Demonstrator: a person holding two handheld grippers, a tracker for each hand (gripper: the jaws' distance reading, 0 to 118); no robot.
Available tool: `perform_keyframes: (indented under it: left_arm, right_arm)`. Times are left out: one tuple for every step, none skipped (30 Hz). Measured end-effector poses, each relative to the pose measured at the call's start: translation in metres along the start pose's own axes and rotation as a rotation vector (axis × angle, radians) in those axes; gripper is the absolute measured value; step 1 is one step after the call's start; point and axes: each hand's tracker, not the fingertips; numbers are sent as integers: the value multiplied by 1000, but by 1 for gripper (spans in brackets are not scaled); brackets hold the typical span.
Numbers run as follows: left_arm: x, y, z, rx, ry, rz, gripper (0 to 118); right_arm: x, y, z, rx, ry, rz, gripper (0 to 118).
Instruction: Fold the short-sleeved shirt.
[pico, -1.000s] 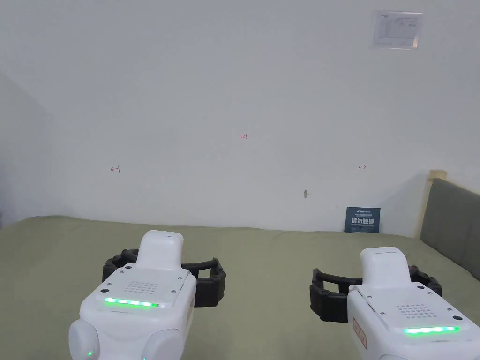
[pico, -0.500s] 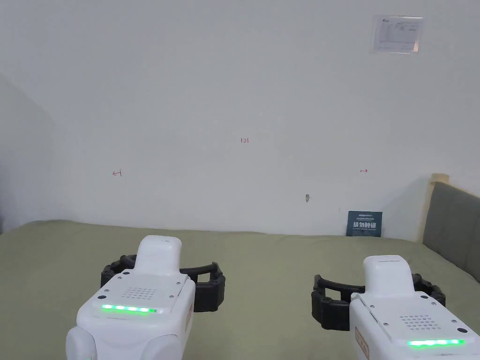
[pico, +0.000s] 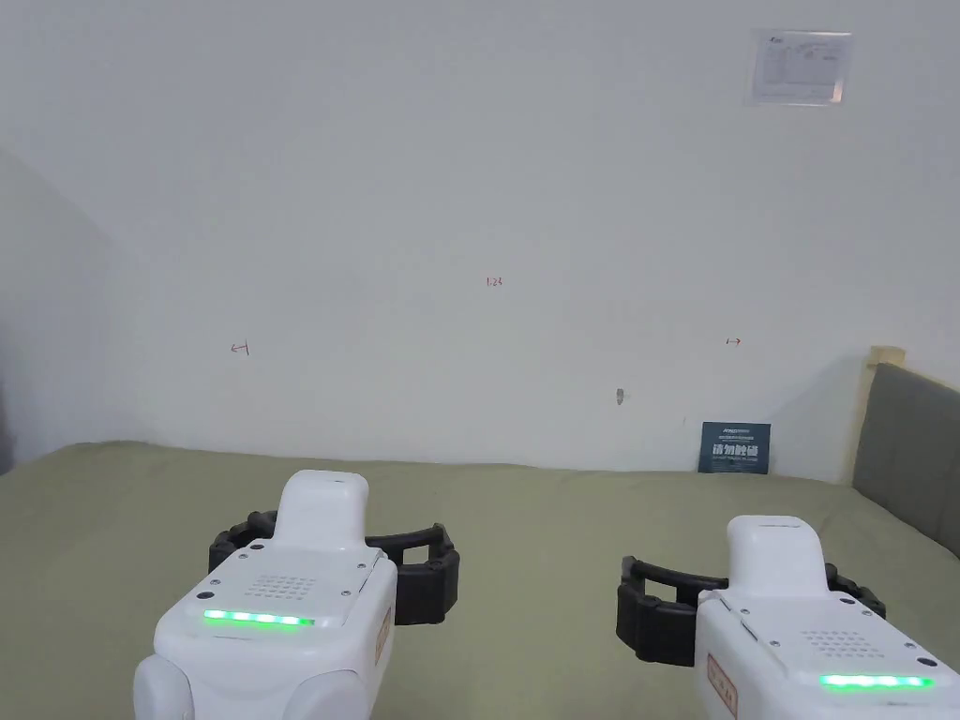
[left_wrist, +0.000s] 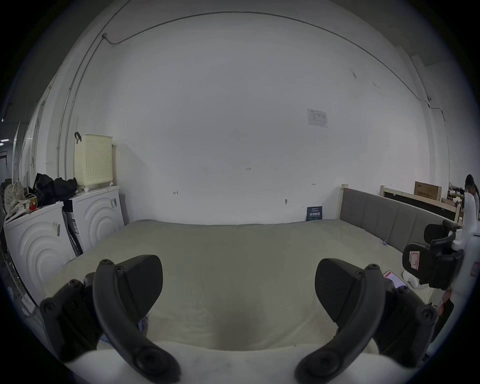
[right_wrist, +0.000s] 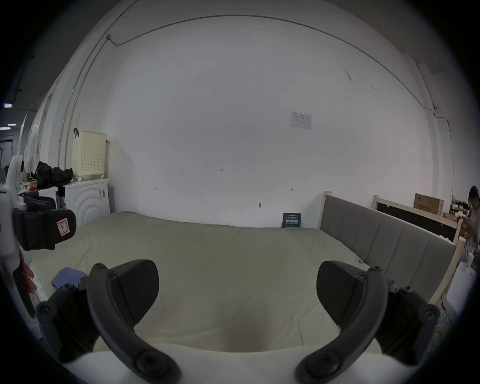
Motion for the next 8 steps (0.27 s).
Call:
perform_keyframes:
  left_arm:
    - [0, 0, 0, -1, -1, 0, 118]
    - [0, 0, 0, -2, -1, 0, 118]
    - [0, 0, 0, -3, -2, 2, 118]
    - [0, -1, 0, -5, -6, 4, 118]
    - [0, -1, 0, -6, -8, 4, 118]
    - [1, -1, 0, -8, -5, 4, 118]
    - [1, -1, 0, -8, -6, 4, 118]
    - [1, 0, 0, -7, -7, 5, 118]
  right_arm:
    - [1, 1, -1, 8, -6, -12, 118]
    - [1, 1, 0, 30, -22, -14, 118]
    - [1, 1, 2, 81, -33, -9, 118]
    - [0, 3, 2, 79, -43, 6, 118]
    - [-1, 5, 2, 75, -38, 8, 118]
    - [-1, 7, 2, 73, -30, 9, 118]
    - [0, 9, 2, 58, -11, 14, 118]
    - [-1, 12, 2, 36, -11, 14, 118]
